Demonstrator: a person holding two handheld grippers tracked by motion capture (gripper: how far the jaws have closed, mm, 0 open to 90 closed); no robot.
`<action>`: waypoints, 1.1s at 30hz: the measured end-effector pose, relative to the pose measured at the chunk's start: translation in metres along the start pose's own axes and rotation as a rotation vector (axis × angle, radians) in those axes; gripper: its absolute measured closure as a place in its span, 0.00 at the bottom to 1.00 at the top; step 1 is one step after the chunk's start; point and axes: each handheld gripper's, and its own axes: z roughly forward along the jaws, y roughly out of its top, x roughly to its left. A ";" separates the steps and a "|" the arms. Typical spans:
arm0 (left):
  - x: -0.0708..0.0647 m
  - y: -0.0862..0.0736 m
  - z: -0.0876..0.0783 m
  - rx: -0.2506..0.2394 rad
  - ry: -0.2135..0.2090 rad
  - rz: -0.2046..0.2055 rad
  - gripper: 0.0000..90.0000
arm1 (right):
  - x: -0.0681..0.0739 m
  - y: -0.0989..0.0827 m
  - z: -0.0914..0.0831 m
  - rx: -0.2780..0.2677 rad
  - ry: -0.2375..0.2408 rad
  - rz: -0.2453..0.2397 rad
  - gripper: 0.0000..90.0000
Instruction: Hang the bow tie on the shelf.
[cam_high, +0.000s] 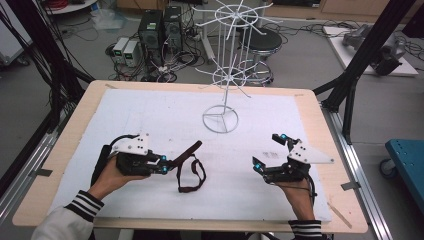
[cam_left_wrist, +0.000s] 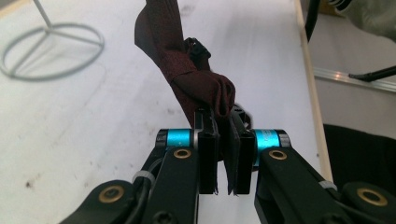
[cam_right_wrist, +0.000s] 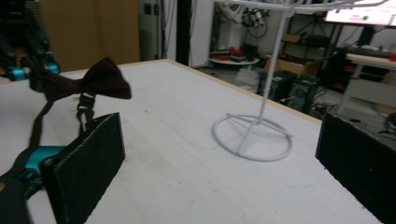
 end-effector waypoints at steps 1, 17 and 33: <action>0.000 0.002 0.000 -0.004 -0.001 0.006 0.94 | 0.001 0.003 0.001 0.020 0.013 0.000 0.01; 0.004 0.028 0.005 -0.027 -0.091 0.065 0.93 | 0.003 0.035 0.023 0.048 0.246 -0.021 0.01; 0.004 0.048 0.017 -0.040 -0.141 0.108 0.93 | 0.007 0.054 0.054 0.089 0.397 -0.072 0.01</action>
